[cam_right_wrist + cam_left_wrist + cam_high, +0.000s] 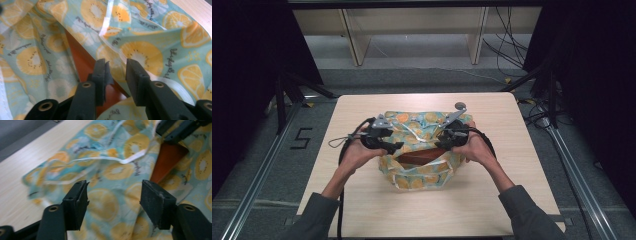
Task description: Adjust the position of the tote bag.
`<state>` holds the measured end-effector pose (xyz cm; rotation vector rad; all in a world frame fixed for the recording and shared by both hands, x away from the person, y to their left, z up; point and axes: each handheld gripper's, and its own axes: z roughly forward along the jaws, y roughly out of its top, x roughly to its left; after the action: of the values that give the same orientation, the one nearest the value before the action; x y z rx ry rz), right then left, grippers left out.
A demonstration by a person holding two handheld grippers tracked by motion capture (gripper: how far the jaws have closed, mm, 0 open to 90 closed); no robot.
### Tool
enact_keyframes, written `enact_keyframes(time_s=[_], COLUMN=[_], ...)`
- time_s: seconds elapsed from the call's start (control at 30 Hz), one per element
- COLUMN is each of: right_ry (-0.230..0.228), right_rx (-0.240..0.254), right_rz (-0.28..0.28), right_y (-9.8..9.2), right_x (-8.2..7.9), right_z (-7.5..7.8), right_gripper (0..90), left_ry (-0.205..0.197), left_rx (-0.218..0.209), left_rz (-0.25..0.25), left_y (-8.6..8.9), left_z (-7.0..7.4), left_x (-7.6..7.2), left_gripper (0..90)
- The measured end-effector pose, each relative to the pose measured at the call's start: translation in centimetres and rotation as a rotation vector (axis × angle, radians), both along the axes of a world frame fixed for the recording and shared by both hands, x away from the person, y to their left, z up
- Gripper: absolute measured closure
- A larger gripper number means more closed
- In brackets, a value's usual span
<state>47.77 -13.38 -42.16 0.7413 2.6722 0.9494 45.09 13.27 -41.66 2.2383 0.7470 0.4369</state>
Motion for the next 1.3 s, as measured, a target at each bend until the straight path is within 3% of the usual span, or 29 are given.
enact_keyframes(time_s=[0.07, 0.13, 0.2, 0.23, 0.27, 0.33, 0.4, 0.47, 0.53, 0.57, 0.6, 0.63, 0.7, 0.77, 0.83, 0.87, 0.9, 1.0, 1.07, 1.1, 1.13, 1.2, 1.23, 1.3], right_ry=[-0.015, -0.002, 0.01, 0.032, 0.017, 0.034, 0.024, 0.013, 0.035, 0.041, 0.056, 0.062, 0.076, 0.082, 0.104, 0.111, 0.118, 0.091, 0.018, -0.032, -0.037, -0.079, -0.096, -0.128], right_rx=[-0.019, -0.028, -0.032, -0.043, -0.044, -0.045, -0.053, -0.071, -0.086, -0.109, -0.12, -0.137, -0.161, -0.178, -0.193, -0.202, -0.207, -0.146, -0.051, -0.033, -0.003, 0.022, 0.018, -0.014], right_rz=[-0.001, -0.015, -0.034, -0.041, -0.023, -0.039, -0.023, 0.008, -0.004, 0.016, 0.012, 0.023, 0.044, 0.092, 0.101, 0.109, 0.111, 0.103, 0.056, 0.051, 0.022, -0.019, -0.03, -0.108], right_y=[-0.3, -0.8, -1.2, -1.4, -1.7, -2.1, -2.8, -3.4, -4.0, -4.4, -4.5, -4.7, -4.8, -4.7, -4.4, -4.2, -4.1, -4.0, -3.8, -3.9, -3.6, -3.1, -2.9, -2.3], right_x=[0.0, 0.0, 0.0, -0.1, 0.0, -0.5, -0.9, -1.3, -2.1, -2.4, -2.9, -3.3, -4.3, -5.1, -6.1, -6.4, -6.8, -6.8, -6.6, -6.0, -5.7, -4.6, -4.1, -3.0], right_z=[-0.1, -0.1, -0.5, -0.4, -0.6, -0.7, -0.9, -1.0, -1.2, -1.3, -1.6, -1.9, -2.7, -3.5, -4.1, -4.3, -4.3, -2.9, -1.0, 0.0, 0.7, 1.8, 2.1, 2.3], right_gripper=[64.8, 63.7, 63.6, 64.1, 64.7, 66.2, 72.3, 79.9, 85.7, 87.6, 89.4, 90.0, 90.0, 90.0, 90.0, 90.0, 90.0, 89.7, 86.2, 84.6, 80.2, 70.9, 67.2, 61.2], left_ry=[0.004, 0.004, -0.001, -0.012, -0.016, -0.041, -0.072, -0.059, -0.059, -0.051, -0.017, -0.029, -0.019, 0.016, 0.04, 0.066, 0.073, 0.065, 0.056, 0.058, 0.055, 0.05, 0.045, 0.041], left_rx=[0.045, 0.093, 0.118, 0.134, 0.137, 0.114, 0.11, 0.05, 0.023, -0.002, -0.038, -0.053, -0.084, -0.143, -0.177, -0.217, -0.218, -0.229, -0.226, -0.228, -0.227, -0.224, -0.225, -0.225], left_rz=[-0.011, -0.042, -0.051, -0.069, -0.077, -0.066, -0.043, -0.015, 0.016, 0.036, 0.068, 0.083, 0.129, 0.174, 0.205, 0.22, 0.217, 0.201, 0.197, 0.197, 0.195, 0.188, 0.183, 0.177], left_y=[-1.3, -2.3, -3.1, -3.3, -3.4, -3.5, -3.6, -3.2, -2.8, -2.6, -2.4, -2.1, -1.5, -0.9, -0.4, -0.3, -0.2, -0.2, -0.1, -0.1, -0.1, -0.2, -0.2, -0.1], left_z=[-1.0, -2.0, -2.7, -2.8, -2.8, -2.4, -1.5, -0.2, 0.7, 1.0, 1.3, 1.6, 1.7, 1.4, 0.9, 0.5, 0.3, 0.3, 0.6, 0.7, 0.9, 1.1, 1.2, 1.4], left_x=[0.1, 0.2, 0.7, 1.0, 1.4, 2.1, 2.9, 4.3, 5.5, 6.2, 6.8, 7.6, 8.9, 9.9, 10.6, 10.7, 10.8, 10.3, 10.1, 10.0, 9.9, 9.7, 9.6, 9.4], left_gripper=[31.7, 28.8, 31.4, 39.9, 54.9, 78.1, 86.7, 88.1, 88.3, 88.4, 88.4, 88.6, 88.7, 88.7, 88.7, 88.7, 88.6, 88.5, 88.4, 88.3, 88.2, 88.0, 88.0, 87.9])
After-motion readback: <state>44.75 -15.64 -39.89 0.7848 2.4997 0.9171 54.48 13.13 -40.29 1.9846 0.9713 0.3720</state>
